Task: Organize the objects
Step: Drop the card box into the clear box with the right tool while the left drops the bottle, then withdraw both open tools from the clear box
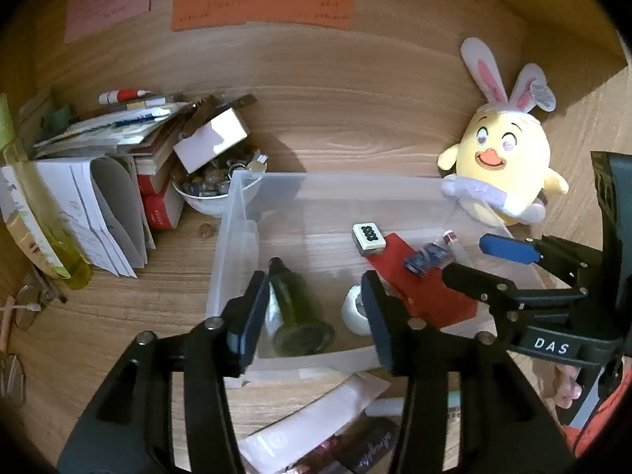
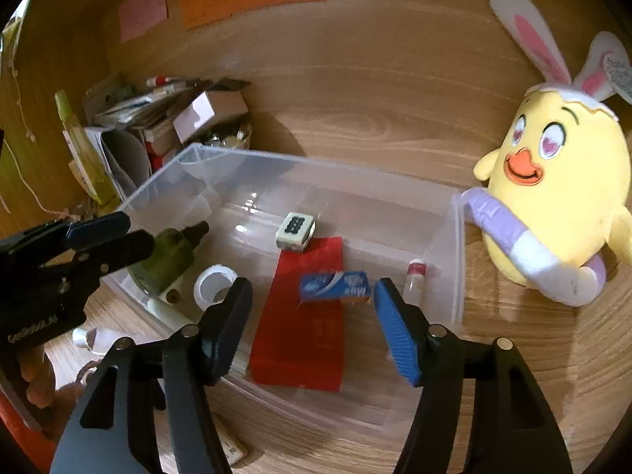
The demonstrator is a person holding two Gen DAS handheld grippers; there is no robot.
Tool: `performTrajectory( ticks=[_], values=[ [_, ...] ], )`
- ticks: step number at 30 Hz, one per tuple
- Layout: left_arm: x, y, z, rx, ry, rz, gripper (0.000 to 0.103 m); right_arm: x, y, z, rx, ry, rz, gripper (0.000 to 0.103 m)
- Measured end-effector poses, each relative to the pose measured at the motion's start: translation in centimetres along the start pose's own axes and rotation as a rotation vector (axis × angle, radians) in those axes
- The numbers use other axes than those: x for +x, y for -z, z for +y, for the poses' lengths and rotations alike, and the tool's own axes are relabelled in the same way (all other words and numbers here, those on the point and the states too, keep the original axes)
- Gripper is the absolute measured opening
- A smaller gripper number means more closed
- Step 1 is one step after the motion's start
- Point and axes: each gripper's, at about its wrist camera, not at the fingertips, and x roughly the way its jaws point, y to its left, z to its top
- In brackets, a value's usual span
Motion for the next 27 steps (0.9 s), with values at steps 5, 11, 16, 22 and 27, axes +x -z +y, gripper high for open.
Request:
performTrajectory(
  ticks=[5, 11, 16, 22, 27],
  values=[
    [-1.8, 0.3, -0.3, 0.012, -0.006, -0.038, 0.068, -1.2, -0.1, 0.2, 0.0, 0.0, -0.026, 0.063],
    [-4.3, 1.3, -0.3, 0.036, -0.014, -0.067, 0.083, -3.8, 0.5, 0.8, -0.036, -0.004, -0.079, 0.068],
    [-6.0, 2.3, -0.1, 0.047, -0.028, -0.084, 0.091, -5.7, 1.5, 1.4, -0.06, -0.022, -0.103, 0.07],
    [-7.1, 3.5, 0.1, 0.047, -0.023, -0.074, 0.092, -7.6, 3.0, 2.0, -0.094, -0.044, -0.125, 0.071],
    [-7.1, 4.6, 0.0, 0.053, -0.006, -0.038, 0.092, -8.2, 4.4, 2.5, -0.116, -0.05, -0.117, 0.072]
  ],
)
